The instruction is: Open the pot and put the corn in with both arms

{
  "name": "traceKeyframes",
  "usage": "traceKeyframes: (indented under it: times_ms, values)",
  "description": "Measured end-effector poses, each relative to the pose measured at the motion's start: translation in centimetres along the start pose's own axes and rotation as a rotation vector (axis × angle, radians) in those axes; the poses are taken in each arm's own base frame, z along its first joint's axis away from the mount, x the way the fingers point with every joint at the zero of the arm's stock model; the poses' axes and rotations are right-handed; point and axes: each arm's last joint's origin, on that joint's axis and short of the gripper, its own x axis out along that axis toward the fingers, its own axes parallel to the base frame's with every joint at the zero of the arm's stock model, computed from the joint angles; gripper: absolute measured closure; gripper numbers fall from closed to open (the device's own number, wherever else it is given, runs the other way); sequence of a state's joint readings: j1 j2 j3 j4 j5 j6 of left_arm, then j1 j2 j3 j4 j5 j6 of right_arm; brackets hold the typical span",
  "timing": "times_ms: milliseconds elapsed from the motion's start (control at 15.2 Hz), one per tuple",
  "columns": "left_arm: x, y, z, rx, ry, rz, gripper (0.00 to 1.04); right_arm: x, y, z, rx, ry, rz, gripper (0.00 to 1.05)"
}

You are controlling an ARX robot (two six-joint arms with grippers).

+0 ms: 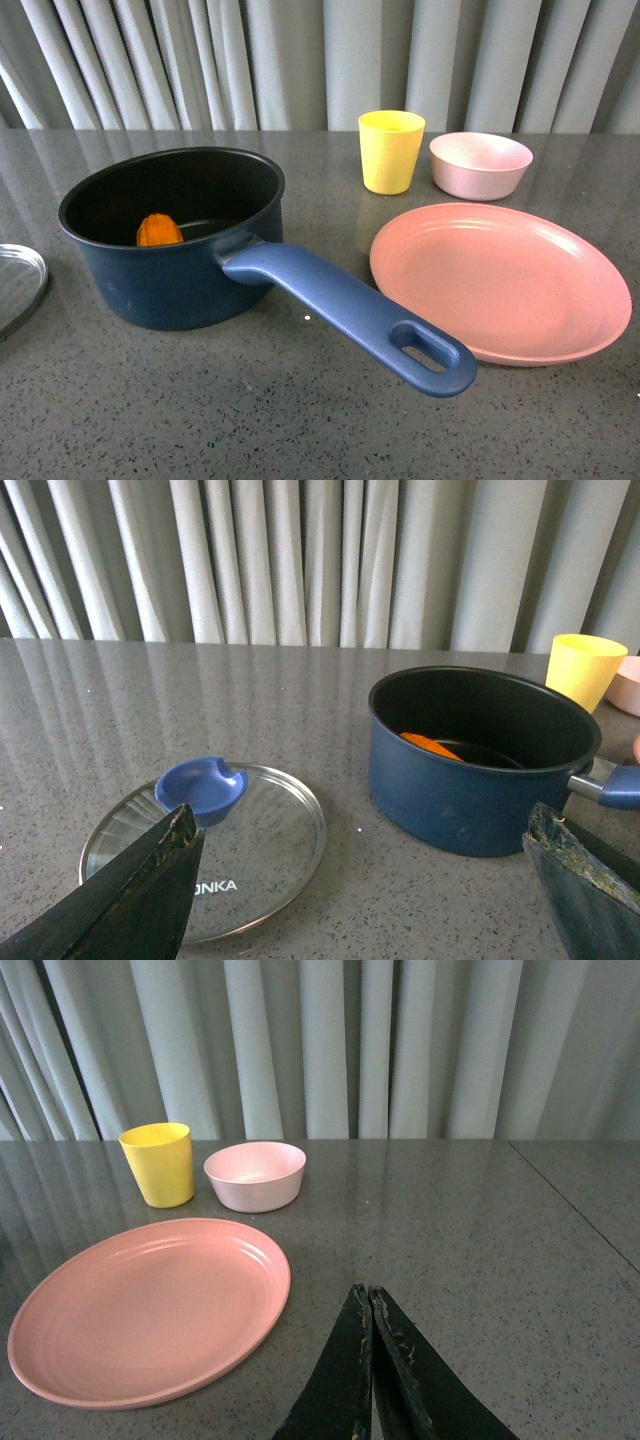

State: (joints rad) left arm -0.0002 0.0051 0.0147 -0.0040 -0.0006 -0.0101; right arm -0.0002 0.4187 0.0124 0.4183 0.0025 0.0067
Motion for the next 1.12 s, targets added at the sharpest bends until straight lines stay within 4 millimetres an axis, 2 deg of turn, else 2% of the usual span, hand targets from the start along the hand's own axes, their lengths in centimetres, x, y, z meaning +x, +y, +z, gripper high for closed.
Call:
traceKeyframes:
  times_ms: [659,791,857,1120]
  values:
    - [0.0,0.0,0.0,0.0,0.0,0.0,0.07,-1.5,0.0,0.0,0.0,-0.002,0.0,1.03]
    - [0.0,0.0,0.0,0.0,0.0,0.0,0.07,-2.3,0.0,-0.6,0.0,0.054,0.003,1.03]
    - [0.0,0.0,0.0,0.0,0.001,-0.001,0.07,-2.7,0.0,-0.1,0.0,-0.008,0.003,1.03]
    - [0.0,0.0,0.0,0.0,0.0,0.0,0.07,-2.7,0.0,-0.3,0.0,0.006,0.003,1.03]
